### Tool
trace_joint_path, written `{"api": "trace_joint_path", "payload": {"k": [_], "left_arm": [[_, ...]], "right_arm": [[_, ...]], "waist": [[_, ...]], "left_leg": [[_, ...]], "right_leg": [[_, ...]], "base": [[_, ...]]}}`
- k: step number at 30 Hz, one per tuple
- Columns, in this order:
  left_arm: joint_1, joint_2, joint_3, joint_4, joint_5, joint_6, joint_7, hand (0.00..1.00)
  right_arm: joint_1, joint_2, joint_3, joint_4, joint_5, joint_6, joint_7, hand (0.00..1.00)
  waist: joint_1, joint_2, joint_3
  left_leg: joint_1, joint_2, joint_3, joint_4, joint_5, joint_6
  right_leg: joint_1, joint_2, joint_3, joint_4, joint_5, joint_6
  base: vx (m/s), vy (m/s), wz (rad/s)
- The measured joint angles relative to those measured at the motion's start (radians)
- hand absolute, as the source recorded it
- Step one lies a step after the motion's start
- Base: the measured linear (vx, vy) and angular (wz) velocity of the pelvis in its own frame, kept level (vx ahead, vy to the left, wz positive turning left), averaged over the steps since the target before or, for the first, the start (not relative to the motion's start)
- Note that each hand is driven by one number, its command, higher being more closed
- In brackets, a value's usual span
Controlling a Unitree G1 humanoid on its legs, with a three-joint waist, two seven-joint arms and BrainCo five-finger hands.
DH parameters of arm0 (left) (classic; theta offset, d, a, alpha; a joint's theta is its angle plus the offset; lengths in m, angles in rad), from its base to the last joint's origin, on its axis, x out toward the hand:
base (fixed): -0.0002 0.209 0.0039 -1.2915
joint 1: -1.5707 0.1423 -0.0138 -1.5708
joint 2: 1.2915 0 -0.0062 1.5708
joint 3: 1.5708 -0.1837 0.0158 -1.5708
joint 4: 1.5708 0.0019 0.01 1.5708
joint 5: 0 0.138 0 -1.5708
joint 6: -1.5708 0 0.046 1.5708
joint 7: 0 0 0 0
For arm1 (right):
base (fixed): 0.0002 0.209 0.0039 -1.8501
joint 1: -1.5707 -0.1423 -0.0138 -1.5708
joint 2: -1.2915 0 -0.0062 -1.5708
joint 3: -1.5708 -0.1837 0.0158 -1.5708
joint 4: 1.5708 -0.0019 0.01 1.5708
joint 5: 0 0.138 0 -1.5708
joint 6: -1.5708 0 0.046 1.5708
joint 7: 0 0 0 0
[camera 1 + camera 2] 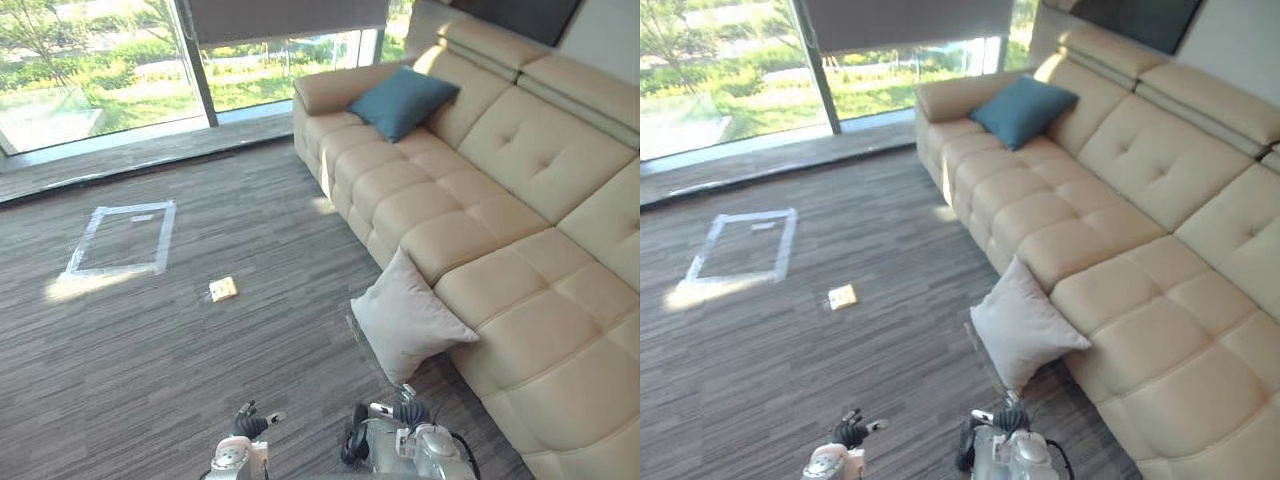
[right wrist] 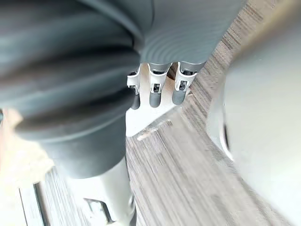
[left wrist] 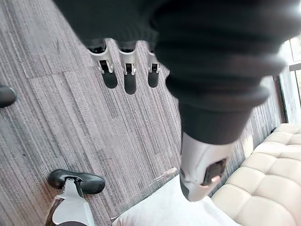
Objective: Pick up cushions and gather them together orderly.
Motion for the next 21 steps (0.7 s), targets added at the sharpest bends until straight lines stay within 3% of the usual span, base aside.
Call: {"api": "trace_joint_path", "payload": {"k": [2,4,5,7,8,11,13,16,17,18,19,21], "left_arm": [[-0.007,-0.021,0.015,0.000,0.001,0.000,0.000,0.00],[0.001,-0.035,0.038,-0.018,0.008,-0.001,-0.008,0.00],[0.011,-0.036,0.053,-0.033,0.007,-0.001,-0.012,0.00],[0.030,-0.038,0.083,-0.070,0.006,-0.003,-0.013,0.00],[0.031,-0.038,0.086,-0.079,0.006,-0.003,-0.011,0.00],[0.031,-0.038,0.086,-0.093,0.006,-0.008,-0.011,0.00],[0.031,-0.038,0.086,-0.093,0.006,-0.013,-0.011,0.00],[0.031,-0.039,0.085,-0.087,0.005,-0.027,-0.010,0.00],[0.032,-0.045,0.084,-0.074,0.004,-0.027,-0.010,0.00],[0.027,-0.039,0.086,-0.070,-0.004,-0.026,-0.009,0.00],[0.026,-0.024,0.086,-0.065,-0.006,-0.025,0.002,0.00],[0.023,-0.005,0.086,-0.055,-0.005,-0.025,0.006,0.00]], "right_arm": [[0.004,-0.003,-0.019,0.001,0.000,0.004,-0.002,0.00],[0.016,-0.002,-0.013,-0.003,0.001,0.005,-0.001,0.00],[0.019,0.000,-0.008,-0.001,0.001,0.010,-0.001,0.00],[0.024,0.003,-0.005,0.001,0.002,0.015,-0.001,0.00],[0.023,0.001,-0.009,0.001,0.004,0.018,-0.002,0.00],[0.031,0.001,-0.011,0.002,0.010,0.021,-0.002,0.00],[0.035,0.001,-0.010,0.002,0.010,0.021,-0.003,0.00],[0.042,-0.002,-0.006,0.002,0.008,0.020,-0.005,0.00],[0.043,-0.008,-0.003,0.002,0.007,0.020,-0.006,0.00],[0.042,-0.004,0.000,0.010,0.008,0.022,-0.008,0.00],[0.048,0.012,0.010,0.011,0.007,0.021,-0.008,0.00],[0.063,0.048,0.026,0.011,0.007,0.022,-0.004,0.00]], "waist": [[-0.006,0.011,-0.001],[-0.008,0.011,0.000],[0.001,0.016,-0.002],[0.005,0.012,0.002],[0.007,0.010,0.002],[0.016,0.008,0.002],[0.020,0.006,0.001],[0.027,0.006,-0.007],[0.028,0.025,-0.020],[0.029,0.014,-0.025],[0.031,-0.025,-0.046],[0.051,-0.062,-0.068]], "left_leg": [[-0.032,0.037,-0.024,0.177,0.036,-0.062],[-0.168,0.088,-0.115,0.530,0.145,-0.131],[-0.253,0.120,-0.121,0.716,0.144,-0.139],[-0.333,0.141,-0.088,0.825,0.101,-0.107],[-0.372,0.138,-0.057,0.800,0.055,-0.052],[-0.432,0.107,-0.019,0.533,-0.006,0.004],[-0.455,0.060,-0.100,0.352,-0.008,0.009],[-0.456,-0.034,-0.361,0.122,0.044,0.028],[-0.456,-0.029,-0.404,0.100,0.096,0.000],[-0.452,-0.035,-0.374,0.126,0.118,-0.019],[-0.440,-0.051,-0.315,0.128,0.103,0.000],[-0.415,-0.065,-0.226,0.126,0.072,0.025]], "right_leg": [[0.056,0.017,0.007,0.019,-0.064,-0.001],[0.138,0.050,0.025,-0.024,-0.094,-0.002],[0.186,0.080,0.056,-0.063,-0.098,-0.008],[0.260,0.108,0.111,-0.118,-0.102,-0.016],[0.305,0.112,0.150,-0.155,-0.100,-0.011],[0.371,0.106,0.264,-0.213,-0.100,0.016],[0.387,0.095,0.330,-0.216,-0.116,0.041],[0.386,0.074,0.460,-0.182,-0.168,0.108],[0.375,0.087,0.491,-0.159,-0.189,0.136],[0.372,0.077,0.520,-0.141,-0.203,0.157],[0.365,0.044,0.537,-0.132,-0.200,0.173],[0.342,0.007,0.557,-0.135,-0.188,0.190]], "base": [[0.48,-0.213,-0.15],[0.41,-0.160,-0.36],[0.32,-0.084,-0.77],[0.31,-0.029,-1.00],[0.30,0.012,-0.99],[0.28,0.113,-1.14],[0.32,0.220,-1.10],[0.40,0.373,-1.21],[0.30,0.340,-1.09],[0.26,0.331,-1.04],[0.30,0.377,-1.14],[0.28,0.351,-1.28]]}}
